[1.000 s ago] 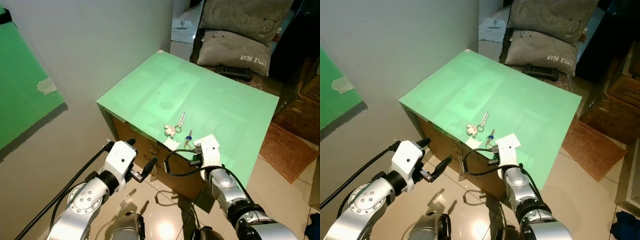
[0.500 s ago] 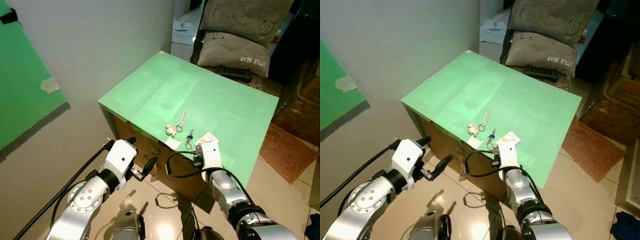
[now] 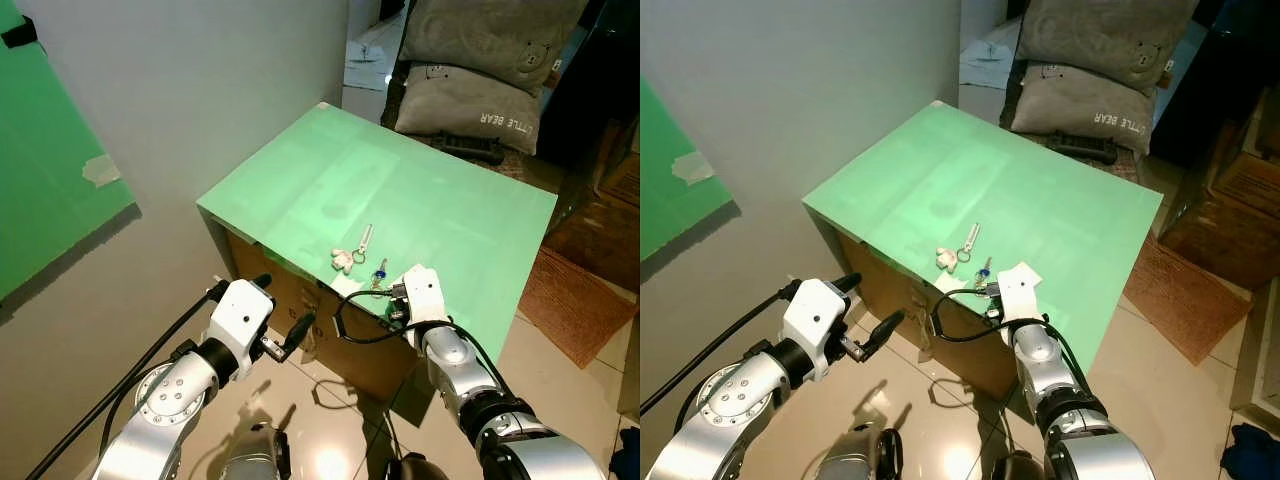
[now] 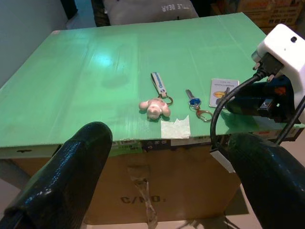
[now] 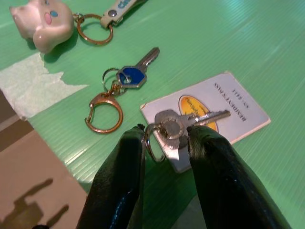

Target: Hang keys on a hook

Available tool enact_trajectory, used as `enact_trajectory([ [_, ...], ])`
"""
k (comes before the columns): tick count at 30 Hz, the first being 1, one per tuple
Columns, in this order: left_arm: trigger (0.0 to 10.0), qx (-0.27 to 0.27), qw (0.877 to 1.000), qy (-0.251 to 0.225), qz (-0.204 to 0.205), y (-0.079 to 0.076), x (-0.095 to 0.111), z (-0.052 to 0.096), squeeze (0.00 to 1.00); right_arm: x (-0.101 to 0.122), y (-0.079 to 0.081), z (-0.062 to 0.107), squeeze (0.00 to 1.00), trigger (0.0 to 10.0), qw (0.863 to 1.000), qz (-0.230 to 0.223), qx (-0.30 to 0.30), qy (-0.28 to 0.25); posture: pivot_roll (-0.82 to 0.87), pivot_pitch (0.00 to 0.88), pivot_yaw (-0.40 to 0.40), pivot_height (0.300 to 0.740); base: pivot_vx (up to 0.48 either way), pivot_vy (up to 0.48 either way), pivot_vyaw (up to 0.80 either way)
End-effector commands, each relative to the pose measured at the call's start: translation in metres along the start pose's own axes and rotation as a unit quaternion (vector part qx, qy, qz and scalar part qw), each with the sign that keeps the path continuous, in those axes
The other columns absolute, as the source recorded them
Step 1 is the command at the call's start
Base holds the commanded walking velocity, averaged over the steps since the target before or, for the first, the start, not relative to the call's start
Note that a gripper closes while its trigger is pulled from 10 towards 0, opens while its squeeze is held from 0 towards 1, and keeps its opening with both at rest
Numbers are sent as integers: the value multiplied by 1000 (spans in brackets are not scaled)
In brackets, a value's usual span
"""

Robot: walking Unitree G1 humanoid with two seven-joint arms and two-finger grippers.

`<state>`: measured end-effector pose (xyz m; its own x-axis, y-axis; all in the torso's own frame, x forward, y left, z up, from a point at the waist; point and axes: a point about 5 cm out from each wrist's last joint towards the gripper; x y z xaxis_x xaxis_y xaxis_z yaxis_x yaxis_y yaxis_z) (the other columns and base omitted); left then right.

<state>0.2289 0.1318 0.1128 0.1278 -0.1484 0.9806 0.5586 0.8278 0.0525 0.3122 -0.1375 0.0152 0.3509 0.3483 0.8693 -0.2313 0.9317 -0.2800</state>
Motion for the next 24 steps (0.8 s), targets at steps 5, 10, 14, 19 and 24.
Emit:
enact_trajectory([
  [5, 10000, -2, 1000, 11, -2, -1, -5, 1, 0, -2, 0, 0, 0, 10000, 1000, 9, -1, 5, 209, 182, 25, 703, 0, 0, 0],
  [10, 10000, -1, 1000, 14, -3, 0, -6, 3, 0, -2, -2, -1, 0, 10000, 1000, 10, 2, 23, 219, 185, 28, 703, 0, 0, 0],
  [14, 10000, 1, 1000, 15, -3, 1, -6, 3, 0, -6, -3, -1, 0, 10000, 999, -8, 1, 38, 223, 187, 29, 703, 0, 0, 0],
  [19, 10000, 2, 1000, 15, -3, 1, -6, 4, 0, -9, -5, -1, 0, 10000, 998, -25, -1, 52, 225, 189, 32, 703, 0, 0, 0],
  [24, 10000, 1, 1000, 16, -3, 1, -6, 4, 0, -8, -5, -1, 0, 4627, 998, -26, 0, 51, 223, 190, 33, 703, 0, 0, 0],
])
Point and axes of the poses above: a point about 5 cm out from each wrist's last joint towards the gripper, its own z axis pointing back from the gripper into the wrist, its own x axis along the axis of the wrist's last joint, y = z × x, and after that the axes turned 9 degrees about z, right-handed
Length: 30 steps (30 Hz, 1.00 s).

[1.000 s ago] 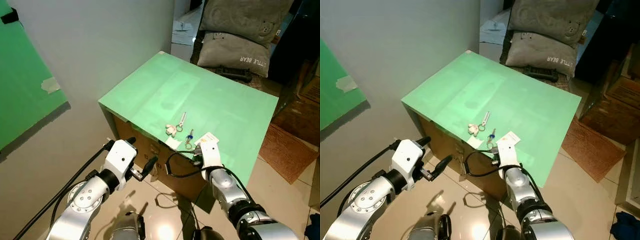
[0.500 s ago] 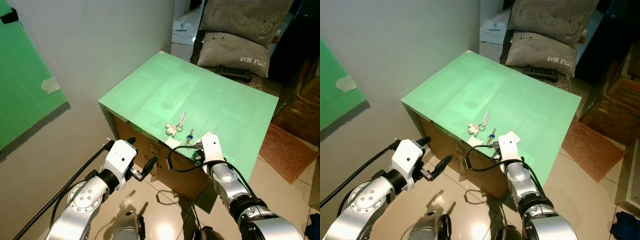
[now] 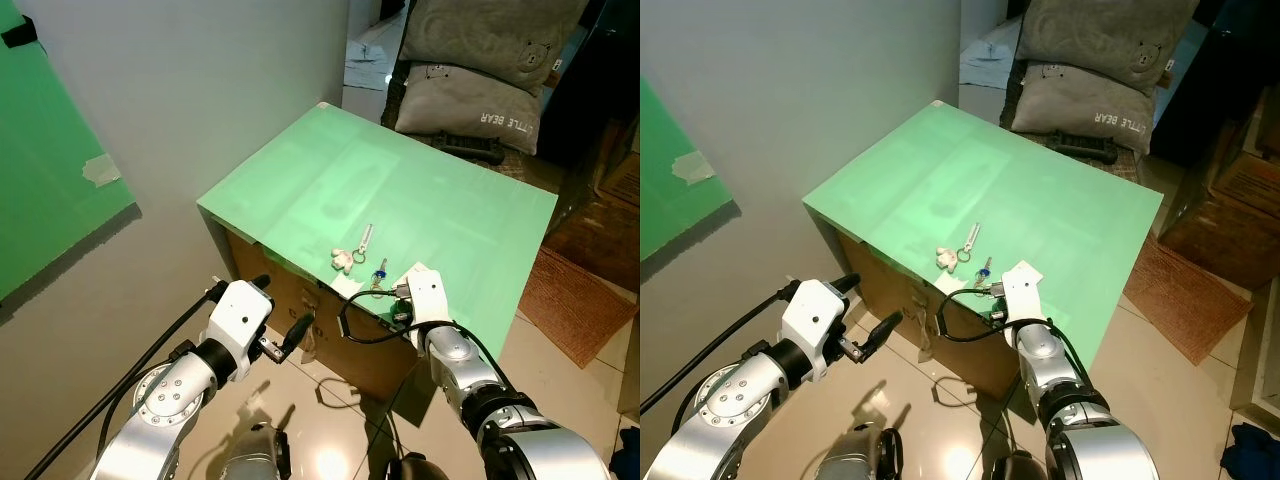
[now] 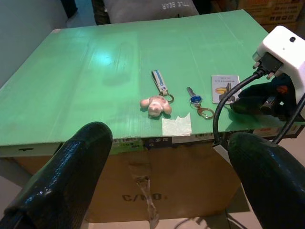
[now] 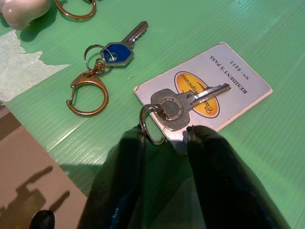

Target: Hang keys on a hook

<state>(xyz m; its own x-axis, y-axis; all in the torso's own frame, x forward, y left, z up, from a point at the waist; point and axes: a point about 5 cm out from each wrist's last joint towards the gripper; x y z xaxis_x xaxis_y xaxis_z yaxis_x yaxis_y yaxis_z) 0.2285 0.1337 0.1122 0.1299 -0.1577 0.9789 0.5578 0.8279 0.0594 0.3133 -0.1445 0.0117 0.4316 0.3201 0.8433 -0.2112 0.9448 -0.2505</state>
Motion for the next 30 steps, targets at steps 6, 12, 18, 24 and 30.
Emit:
enact_trajectory([
  [6, 10000, -1, 1000, 11, 0, -2, -5, 2, 0, -3, 0, 0, 0, 0, 1000, -11, 6, 10, 219, 193, 34, 703, 0, 0, 0],
  [12, 10000, -2, 1000, 10, 2, -3, -4, 1, 0, -5, 2, 1, 0, 0, 1000, -22, 13, 11, 217, 195, 33, 703, 0, 0, 0],
  [18, 10000, -2, 1000, 10, 3, -3, -5, 0, 0, -6, 2, 1, 0, 0, 999, -30, 16, 10, 214, 196, 32, 703, 0, 0, 0],
  [24, 10000, -3, 1000, 8, 4, -4, -4, -1, 0, -5, 2, 1, 0, 0, 999, -36, 18, 4, 210, 197, 29, 703, 0, 0, 0],
  [30, 10000, -3, 1000, 6, 4, -4, -4, -4, 0, 3, 1, 1, 0, 0, 999, -15, 16, -26, 201, 187, 24, 703, 0, 0, 0],
])
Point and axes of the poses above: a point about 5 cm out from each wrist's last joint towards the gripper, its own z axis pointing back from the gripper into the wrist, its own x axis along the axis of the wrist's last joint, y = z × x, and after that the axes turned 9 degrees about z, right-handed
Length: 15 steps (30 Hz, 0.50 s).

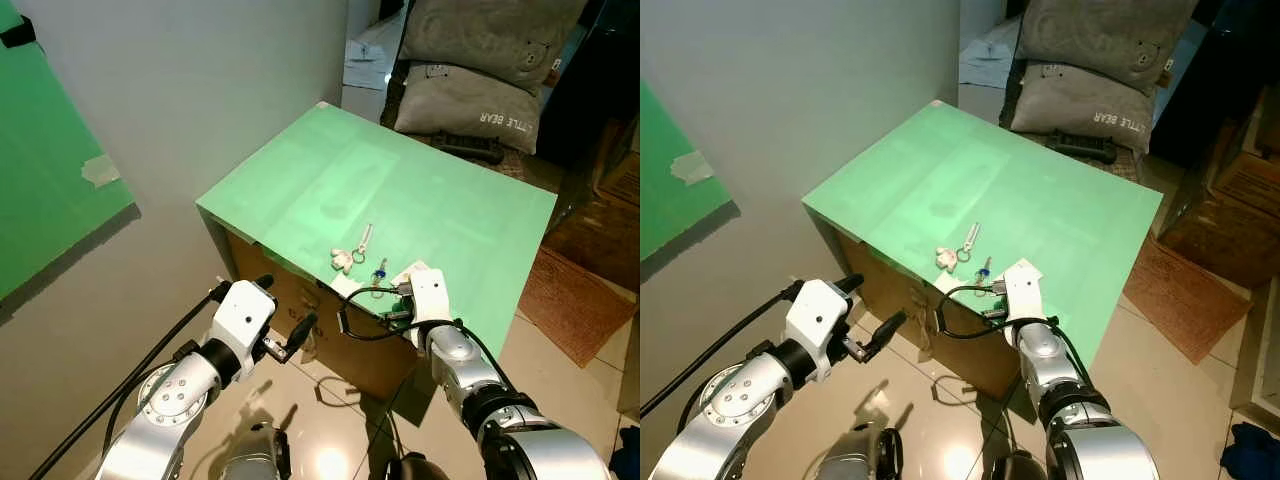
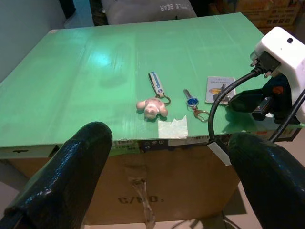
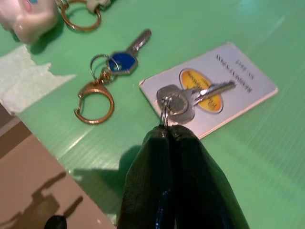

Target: Hang keys on a hook

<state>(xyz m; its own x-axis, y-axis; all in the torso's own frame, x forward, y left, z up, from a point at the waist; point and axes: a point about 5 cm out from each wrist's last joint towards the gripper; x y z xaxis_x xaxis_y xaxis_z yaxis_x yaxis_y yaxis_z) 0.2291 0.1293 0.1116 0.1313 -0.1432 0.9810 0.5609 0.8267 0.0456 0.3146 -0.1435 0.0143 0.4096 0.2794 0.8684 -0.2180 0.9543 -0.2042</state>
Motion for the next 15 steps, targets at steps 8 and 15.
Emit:
enact_trajectory([
  [8, 10000, 1, 1000, 7, -5, 1, -4, -2, 0, 37, 7, -1, 0, 0, 991, 71, -3, -115, 198, 171, 22, 703, 0, 0, 0],
  [15, 10000, 1, 1000, 2, -8, 2, -2, -5, 0, 52, 13, 2, 0, 0, 984, 68, -4, -164, 195, 151, 19, 703, 0, 0, 0],
])
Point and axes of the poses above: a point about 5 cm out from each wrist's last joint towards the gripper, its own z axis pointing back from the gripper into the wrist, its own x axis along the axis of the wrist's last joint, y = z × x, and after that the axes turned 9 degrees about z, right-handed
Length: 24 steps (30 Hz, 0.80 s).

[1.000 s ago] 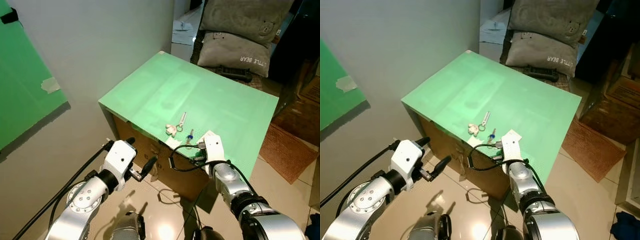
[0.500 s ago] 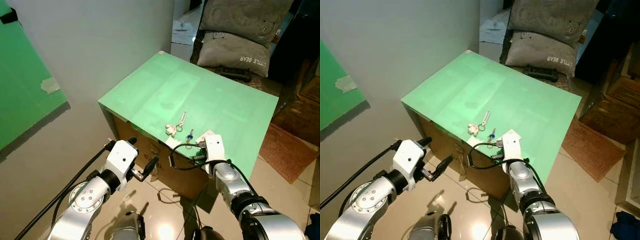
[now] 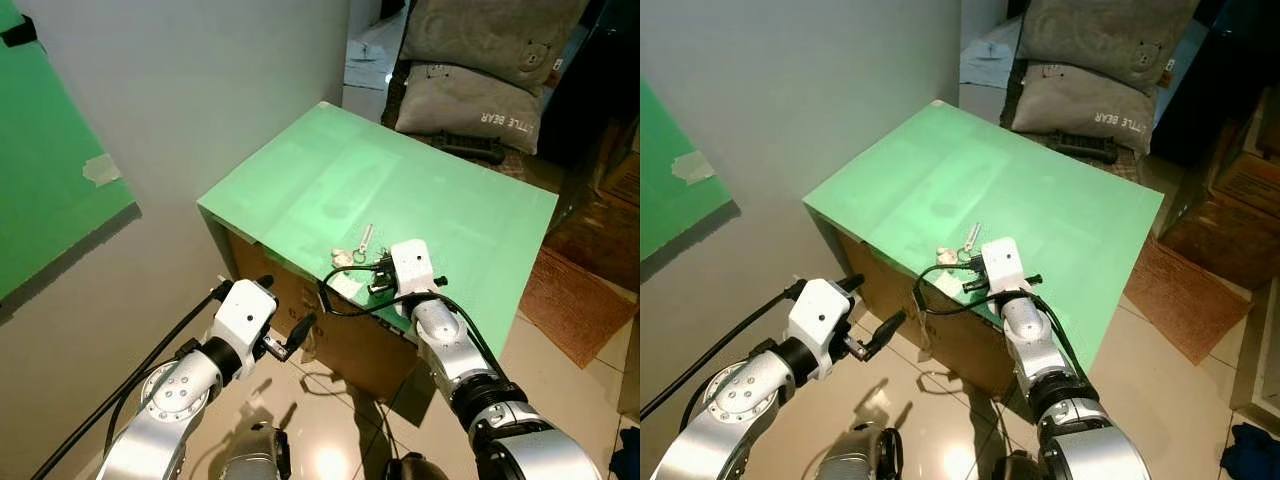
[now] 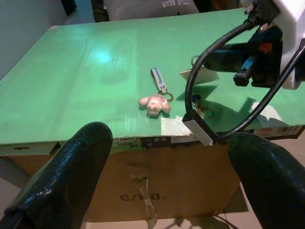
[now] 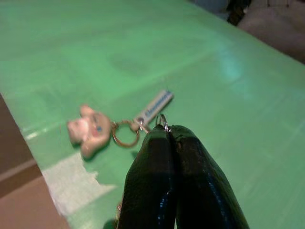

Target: Hang keys on a hook

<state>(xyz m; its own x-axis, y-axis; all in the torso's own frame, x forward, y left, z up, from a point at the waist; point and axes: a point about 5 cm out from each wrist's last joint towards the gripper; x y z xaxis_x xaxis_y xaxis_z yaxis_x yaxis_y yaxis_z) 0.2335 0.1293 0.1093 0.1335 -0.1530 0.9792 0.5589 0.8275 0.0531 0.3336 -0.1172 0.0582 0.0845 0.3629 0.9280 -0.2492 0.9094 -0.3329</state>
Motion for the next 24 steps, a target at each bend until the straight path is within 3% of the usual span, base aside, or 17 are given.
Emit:
enact_trajectory([
  [1, 10000, -1, 1000, -2, -4, 0, 0, -2, 0, 2, -1, 3, 0, 0, 1000, 0, -10, -16, 193, 148, 18, 703, 0, 0, 0],
  [5, 10000, -1, 1000, -5, 0, 0, 1, -4, 0, 9, -8, 3, 0, 0, 999, 24, -30, -39, 188, 143, 17, 703, 0, 0, 0],
  [11, 10000, 19, 999, -18, 39, 4, 4, -8, 0, 22, -16, 2, 0, 0, 995, 46, -47, -71, 180, 135, 17, 703, 0, 0, 0],
  [17, 10000, 49, 996, -29, 64, 12, 6, -11, 0, 34, -21, 1, 0, 0, 994, 30, -52, -89, 174, 130, 17, 703, 0, 0, 0],
  [20, 10000, 96, 987, -47, 123, 22, 8, -16, 0, 49, -25, -1, 0, 0, 992, 23, -52, -113, 165, 114, 12, 703, 0, 0, 0],
  [24, 10000, 96, 987, -52, 117, 22, 10, -21, 0, 49, -26, -2, 0, 0, 993, 11, -49, -102, 155, 97, 8, 703, 0, 0, 0],
])
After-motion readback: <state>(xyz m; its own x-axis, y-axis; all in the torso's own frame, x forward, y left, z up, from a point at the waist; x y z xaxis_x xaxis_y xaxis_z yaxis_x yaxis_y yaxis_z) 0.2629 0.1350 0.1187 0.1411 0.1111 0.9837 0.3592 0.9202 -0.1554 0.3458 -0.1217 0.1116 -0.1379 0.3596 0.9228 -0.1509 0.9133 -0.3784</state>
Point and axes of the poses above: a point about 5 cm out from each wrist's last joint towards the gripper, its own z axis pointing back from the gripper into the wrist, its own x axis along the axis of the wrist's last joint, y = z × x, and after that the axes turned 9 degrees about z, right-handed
